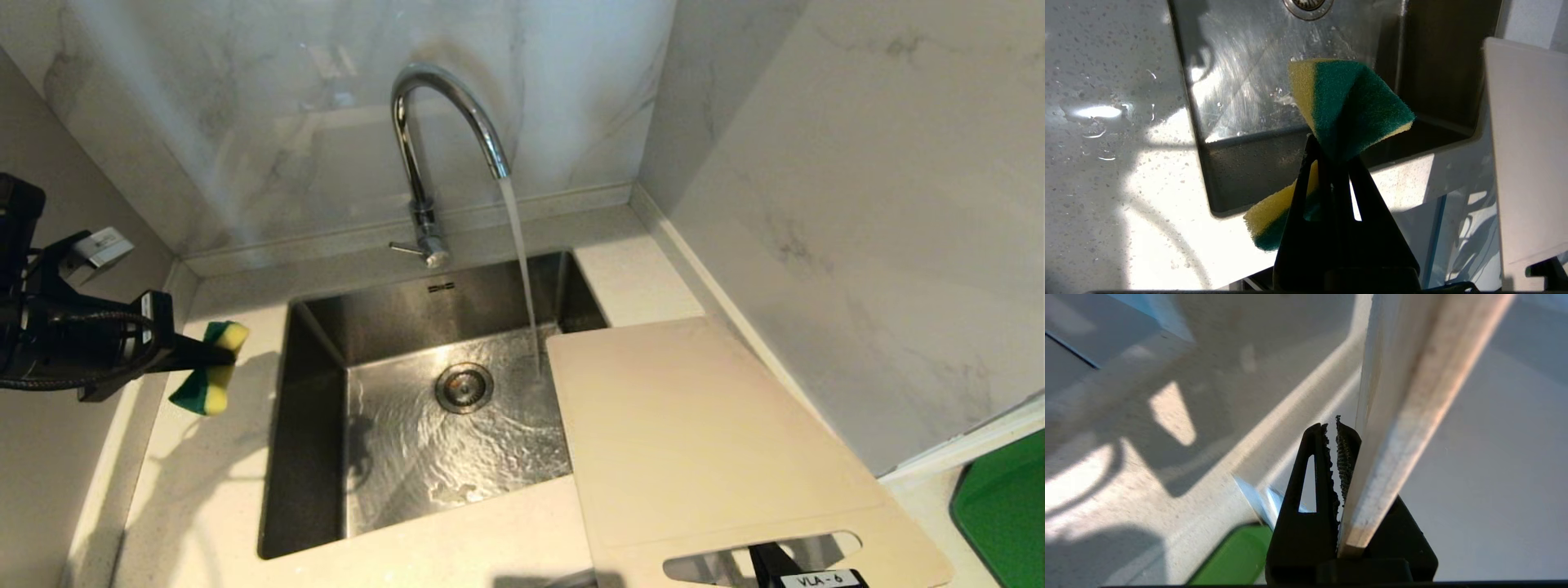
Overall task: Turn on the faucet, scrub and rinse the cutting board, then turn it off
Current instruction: Put down the cutting board
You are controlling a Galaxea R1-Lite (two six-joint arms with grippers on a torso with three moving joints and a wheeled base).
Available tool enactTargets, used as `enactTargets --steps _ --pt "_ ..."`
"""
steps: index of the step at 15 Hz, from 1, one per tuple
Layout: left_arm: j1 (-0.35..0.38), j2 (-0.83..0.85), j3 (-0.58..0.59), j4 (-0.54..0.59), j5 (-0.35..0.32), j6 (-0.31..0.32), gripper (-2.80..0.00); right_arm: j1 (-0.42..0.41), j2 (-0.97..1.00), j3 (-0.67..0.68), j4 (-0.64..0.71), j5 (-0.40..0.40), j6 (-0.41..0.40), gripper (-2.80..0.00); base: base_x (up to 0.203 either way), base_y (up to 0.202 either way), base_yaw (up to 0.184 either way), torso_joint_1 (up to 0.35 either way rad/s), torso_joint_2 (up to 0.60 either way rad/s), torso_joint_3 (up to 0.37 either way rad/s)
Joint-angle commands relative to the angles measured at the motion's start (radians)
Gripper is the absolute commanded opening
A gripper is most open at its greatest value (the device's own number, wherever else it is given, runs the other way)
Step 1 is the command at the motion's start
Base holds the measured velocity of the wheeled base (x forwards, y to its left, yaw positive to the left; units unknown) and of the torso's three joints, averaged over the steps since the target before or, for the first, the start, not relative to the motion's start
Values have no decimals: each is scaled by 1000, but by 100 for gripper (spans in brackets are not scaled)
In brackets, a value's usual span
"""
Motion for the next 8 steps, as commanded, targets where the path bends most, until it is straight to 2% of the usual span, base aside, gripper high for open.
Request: enactTargets --steps 1,6,8 --pt "0 14 2 -13 -2 -1 -280 -46 12 3 -1 72 -7 -280 0 0 0 0 0 0" --pt "-2 46 0 -46 -30 -19 -280 -80 46 32 1 159 -6 -280 0 0 0 0 0 0" --pt "-2 48 -2 -75 -39 -30 -280 -101 44 52 0 163 -5 -280 0 0 0 0 0 0"
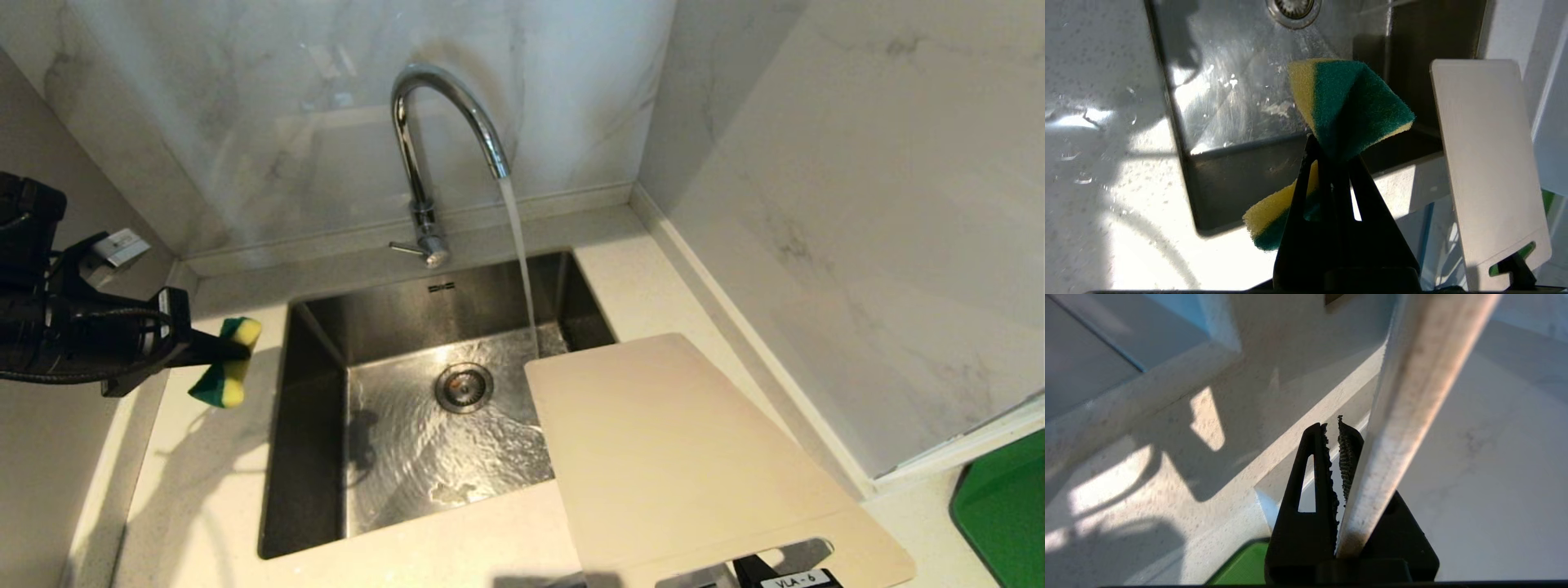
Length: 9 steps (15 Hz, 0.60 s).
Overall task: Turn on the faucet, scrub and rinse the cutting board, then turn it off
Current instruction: Put down the cutting board
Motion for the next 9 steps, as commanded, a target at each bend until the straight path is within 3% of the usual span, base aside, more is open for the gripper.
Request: enactTargets --steps 1,9 --pt "-1 8 0 -19 -3 -2 -280 -13 5 16 -6 -6 -8 -280 0 0 0 0 0 0" --pt "-2 5 -3 -43 -18 -4 -280 -81 50 25 55 117 48 -280 0 0 0 0 0 0"
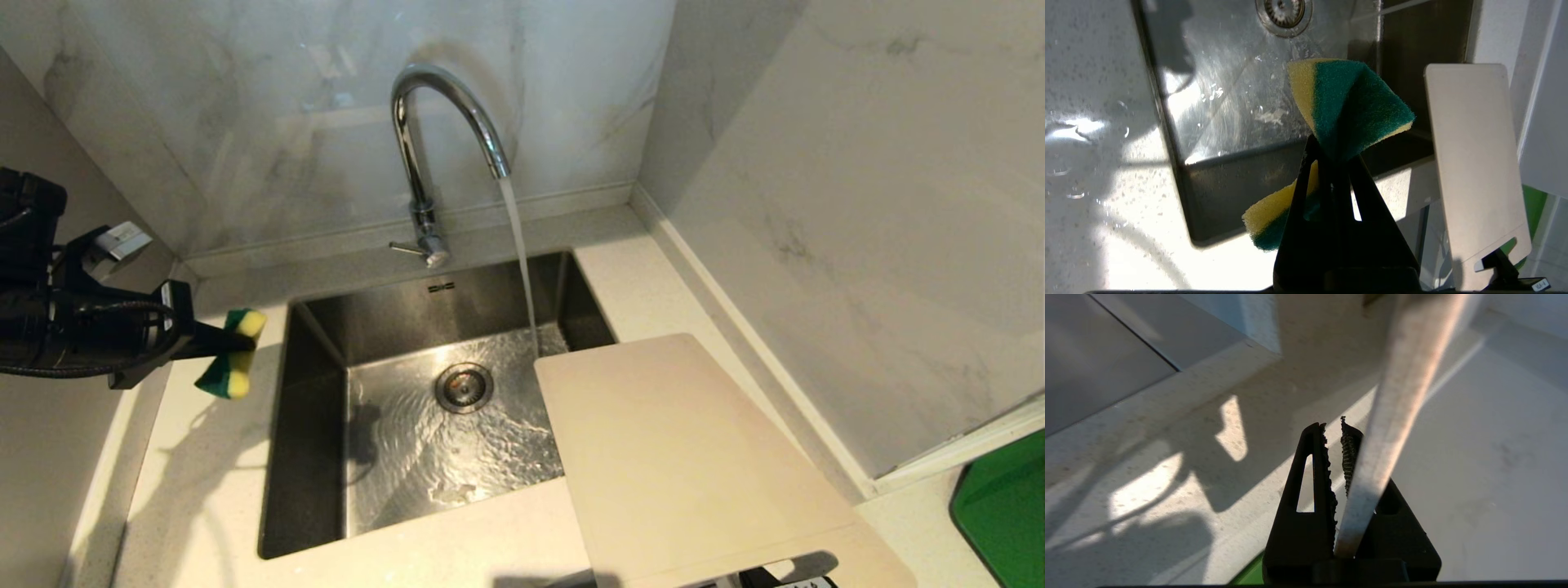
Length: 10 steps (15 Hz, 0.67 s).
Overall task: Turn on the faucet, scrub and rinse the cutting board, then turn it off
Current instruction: Put down the cutting board
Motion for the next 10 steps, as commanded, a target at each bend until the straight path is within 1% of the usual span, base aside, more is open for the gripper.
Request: enactTargets --steps 1,3,7,9,10 --pt "-3 -2 1 -24 -4 -3 -280 -54 33 -2 -3 56 -8 -280 0 0 0 0 0 0" --pt "-20 1 3 -28 -4 -3 -280 -125 61 -11 -1 138 -12 -280 0 0 0 0 0 0" --pt "-76 10 4 -28 -4 -6 -280 -242 131 -25 21 297 -33 -280 0 0 0 0 0 0" --pt "-99 30 11 -28 -5 -6 -280 -285 163 -51 21 404 -65 -280 0 0 0 0 0 0" --pt "-103 37 15 -28 -6 -6 -280 -291 178 -73 20 444 -73 -280 0 0 0 0 0 0"
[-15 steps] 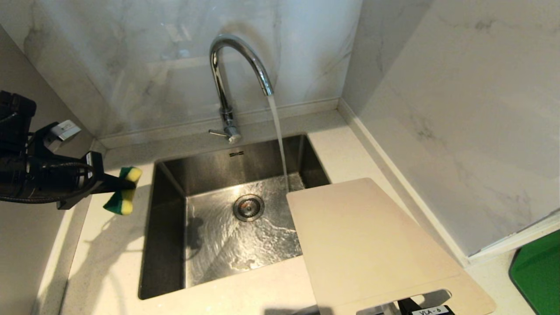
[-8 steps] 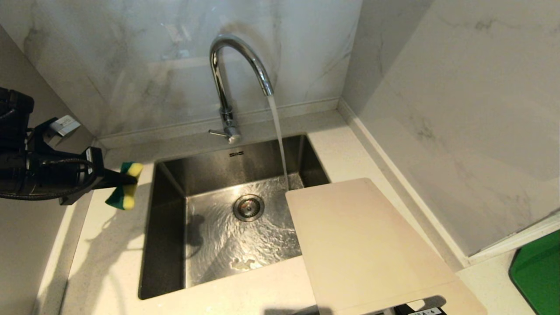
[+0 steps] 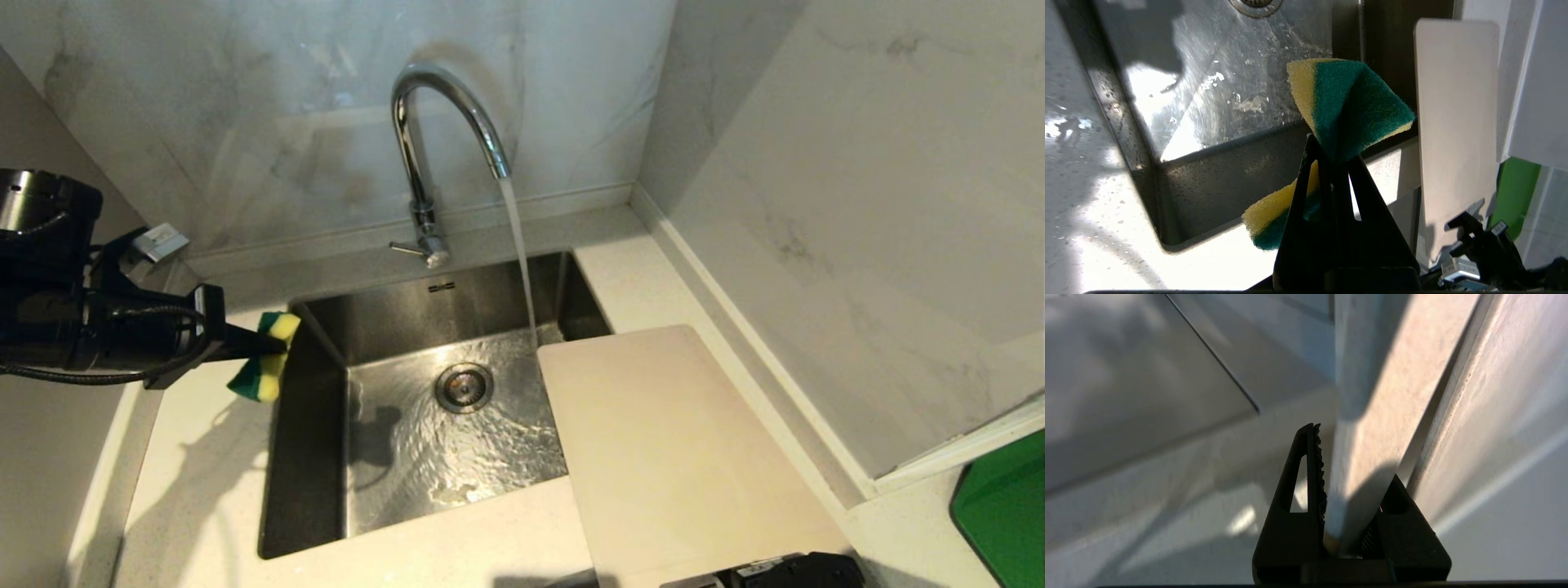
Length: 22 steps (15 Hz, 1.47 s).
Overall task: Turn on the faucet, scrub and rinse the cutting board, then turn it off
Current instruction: Put down the cutting board
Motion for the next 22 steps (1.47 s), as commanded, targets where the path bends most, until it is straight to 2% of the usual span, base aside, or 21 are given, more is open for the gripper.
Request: enactTargets --steps 1,8,13,15,18,22 --pt "-15 19 9 2 -3 -2 -280 -21 53 -46 -7 77 -15 -280 0 0 0 0 0 0" --pt "-24 26 17 2 -3 -2 -280 -22 73 -58 -3 206 -38 -280 0 0 0 0 0 0" --pt "-38 34 26 2 -3 -3 -280 -25 76 -14 5 210 -52 -280 0 0 0 0 0 0" --pt "-39 41 26 2 -3 -4 -280 -63 98 -12 21 230 -93 -280 0 0 0 0 0 0" --pt "-39 48 26 2 -3 -4 -280 -176 163 -36 19 293 -181 -280 0 0 0 0 0 0" --pt "-47 76 32 2 -9 -5 -280 -209 254 -96 18 355 -234 -280 0 0 0 0 0 0"
